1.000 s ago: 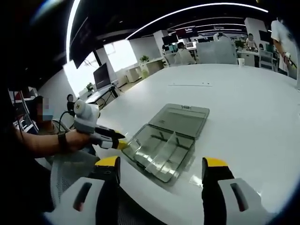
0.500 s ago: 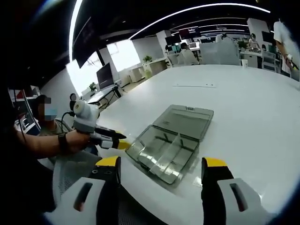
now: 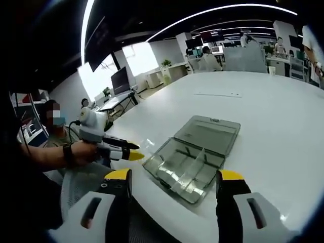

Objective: Insert the divider into the dual guide fixture by aligning both edges with the guide slots and pushing it downward to the bottom, including one-sided entry, uneven engagement, binding, and posture correction.

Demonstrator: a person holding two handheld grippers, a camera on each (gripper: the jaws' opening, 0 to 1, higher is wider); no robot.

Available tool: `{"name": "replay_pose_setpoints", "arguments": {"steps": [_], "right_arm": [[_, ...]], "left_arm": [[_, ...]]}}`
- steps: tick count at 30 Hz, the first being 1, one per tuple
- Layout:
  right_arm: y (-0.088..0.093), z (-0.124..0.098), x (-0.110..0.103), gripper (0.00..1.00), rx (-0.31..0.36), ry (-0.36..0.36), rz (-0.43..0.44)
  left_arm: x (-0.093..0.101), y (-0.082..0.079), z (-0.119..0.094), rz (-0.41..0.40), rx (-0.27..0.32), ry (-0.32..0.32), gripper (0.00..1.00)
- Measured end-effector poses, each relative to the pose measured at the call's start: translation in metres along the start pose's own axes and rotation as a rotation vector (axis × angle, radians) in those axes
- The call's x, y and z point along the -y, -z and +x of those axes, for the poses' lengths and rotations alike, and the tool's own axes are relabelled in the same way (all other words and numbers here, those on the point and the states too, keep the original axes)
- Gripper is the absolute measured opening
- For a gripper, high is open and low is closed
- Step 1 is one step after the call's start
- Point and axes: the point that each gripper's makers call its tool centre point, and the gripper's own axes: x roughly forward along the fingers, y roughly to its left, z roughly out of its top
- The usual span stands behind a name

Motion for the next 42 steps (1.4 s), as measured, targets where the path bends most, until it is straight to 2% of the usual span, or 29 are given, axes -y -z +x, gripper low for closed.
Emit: {"name": "replay_pose_setpoints", "arguments": {"steps": [5,15,24,27,30,42], "right_arm": [[-0.004,0.001,-0.004,0.58,0.011,-0.026,0.003],[-0.011,0.008,-0.016,0.54,0.029,-0.052,0.019],[-0.015,0.013,-0.024,0.53,0.036,-0.077,0.016],[-0.018,0.012,-0.027,0.49,0.045,-0.092,0.025],[-0.024,0.011,-0.032,0.46,0.070,-0.110,0.038],[-0.031,0.014,-0.041,0.41,0.089,-0.140,0.057]], "left_arm": [[0.003,-0.005,-0.005,-0.004,0.020,0.006,0.31],[0.010,-0.014,-0.019,-0.013,0.061,0.021,0.31],[0.015,-0.023,-0.022,-0.013,0.088,0.036,0.31],[0.017,-0.026,-0.026,0.005,0.099,0.035,0.31],[0.022,-0.030,-0.030,-0.001,0.118,0.053,0.31],[0.043,-0.041,-0.038,0.006,0.188,0.124,0.31]]}}
